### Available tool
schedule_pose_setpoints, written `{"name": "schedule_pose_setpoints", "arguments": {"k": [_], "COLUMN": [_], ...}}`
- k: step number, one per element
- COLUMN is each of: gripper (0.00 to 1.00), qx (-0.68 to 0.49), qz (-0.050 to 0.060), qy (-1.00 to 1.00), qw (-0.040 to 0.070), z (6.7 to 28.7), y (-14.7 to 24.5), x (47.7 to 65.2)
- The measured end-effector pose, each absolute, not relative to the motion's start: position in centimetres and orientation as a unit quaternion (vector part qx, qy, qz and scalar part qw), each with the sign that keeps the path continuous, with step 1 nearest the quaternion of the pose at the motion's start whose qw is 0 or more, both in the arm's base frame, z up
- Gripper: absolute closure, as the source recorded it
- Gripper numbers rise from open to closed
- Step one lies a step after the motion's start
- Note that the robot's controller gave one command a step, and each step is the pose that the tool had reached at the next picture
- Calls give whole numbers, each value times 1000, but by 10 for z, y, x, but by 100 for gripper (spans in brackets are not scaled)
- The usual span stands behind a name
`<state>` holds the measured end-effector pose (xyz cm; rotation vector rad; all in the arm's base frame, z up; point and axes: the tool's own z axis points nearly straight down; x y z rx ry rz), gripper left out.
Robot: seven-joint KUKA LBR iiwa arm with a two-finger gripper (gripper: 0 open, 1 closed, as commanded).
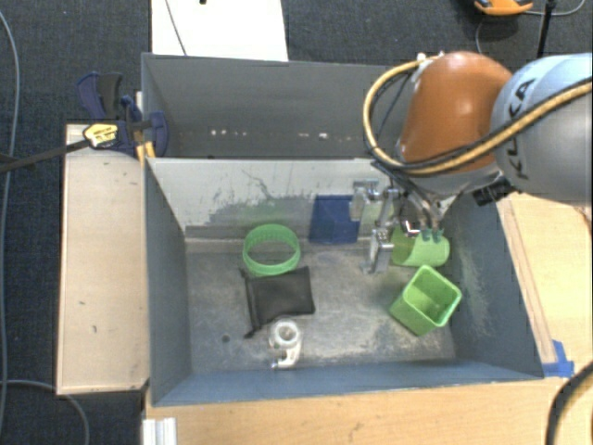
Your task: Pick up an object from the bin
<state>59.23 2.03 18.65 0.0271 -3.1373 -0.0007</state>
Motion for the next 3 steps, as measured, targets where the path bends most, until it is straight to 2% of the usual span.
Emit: {"name": "schedule_pose_setpoints", "arguments": {"k": [1, 2, 3], "gripper": [0, 0, 0], "qx": [9, 46, 143], "qz": [0, 0, -1], "qy": [-1000, -999, -990], "qw": [2, -3, 1], "z": [188, 184, 161], "y": [20, 18, 9], "x": [592, 584, 560]}}
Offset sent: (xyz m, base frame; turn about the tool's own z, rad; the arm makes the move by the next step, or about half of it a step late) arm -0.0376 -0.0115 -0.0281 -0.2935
